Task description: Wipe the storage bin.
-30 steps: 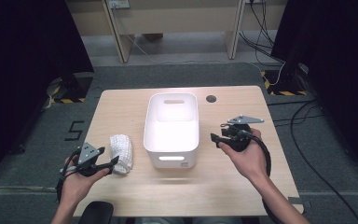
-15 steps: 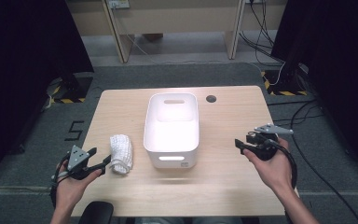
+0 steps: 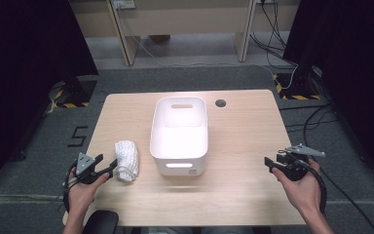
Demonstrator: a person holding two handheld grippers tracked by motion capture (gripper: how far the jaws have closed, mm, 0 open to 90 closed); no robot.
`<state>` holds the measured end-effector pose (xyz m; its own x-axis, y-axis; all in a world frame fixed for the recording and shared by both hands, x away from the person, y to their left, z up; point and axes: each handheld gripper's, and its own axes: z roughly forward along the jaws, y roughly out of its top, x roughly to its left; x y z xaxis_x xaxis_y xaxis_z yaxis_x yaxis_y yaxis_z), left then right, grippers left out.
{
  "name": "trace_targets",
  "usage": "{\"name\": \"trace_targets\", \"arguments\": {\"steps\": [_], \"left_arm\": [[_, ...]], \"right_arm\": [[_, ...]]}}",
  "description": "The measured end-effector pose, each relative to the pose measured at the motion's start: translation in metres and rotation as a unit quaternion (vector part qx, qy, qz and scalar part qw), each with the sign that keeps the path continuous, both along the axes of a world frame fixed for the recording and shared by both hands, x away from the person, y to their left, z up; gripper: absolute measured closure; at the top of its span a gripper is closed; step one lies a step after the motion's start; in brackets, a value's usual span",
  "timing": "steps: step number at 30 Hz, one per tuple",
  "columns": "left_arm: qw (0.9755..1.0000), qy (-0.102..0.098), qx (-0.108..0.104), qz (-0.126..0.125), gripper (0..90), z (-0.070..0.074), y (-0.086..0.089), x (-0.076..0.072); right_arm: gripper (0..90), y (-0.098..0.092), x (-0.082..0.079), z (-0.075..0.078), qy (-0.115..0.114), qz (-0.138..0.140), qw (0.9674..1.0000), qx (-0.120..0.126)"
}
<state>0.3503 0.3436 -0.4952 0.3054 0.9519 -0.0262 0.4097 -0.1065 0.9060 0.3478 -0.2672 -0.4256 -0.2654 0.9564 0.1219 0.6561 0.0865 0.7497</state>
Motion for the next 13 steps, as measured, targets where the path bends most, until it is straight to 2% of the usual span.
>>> {"name": "trace_targets", "arguments": {"steps": [1, 7, 10, 13], "left_arm": [[1.0000, 0.000, -0.006, 0.000, 34.5, -0.002, -0.002, 0.001], [0.9998, -0.013, -0.004, -0.012, 35.1, -0.013, -0.010, 0.000], [0.9998, 0.003, -0.003, -0.022, 35.9, -0.021, -0.013, 0.000], [0.9998, -0.003, -0.004, -0.019, 35.9, -0.021, -0.013, 0.001]], "right_arm": [[49.5, -0.002, 0.000, -0.003, 0.004, -0.003, 1.0000, 0.000], [49.7, -0.006, 0.000, -0.012, 0.010, -0.010, 0.9999, -0.002], [49.9, -0.007, 0.001, -0.016, 0.014, -0.012, 0.9998, 0.001], [50.0, -0.009, 0.002, -0.020, 0.016, -0.016, 0.9997, -0.003]]}}
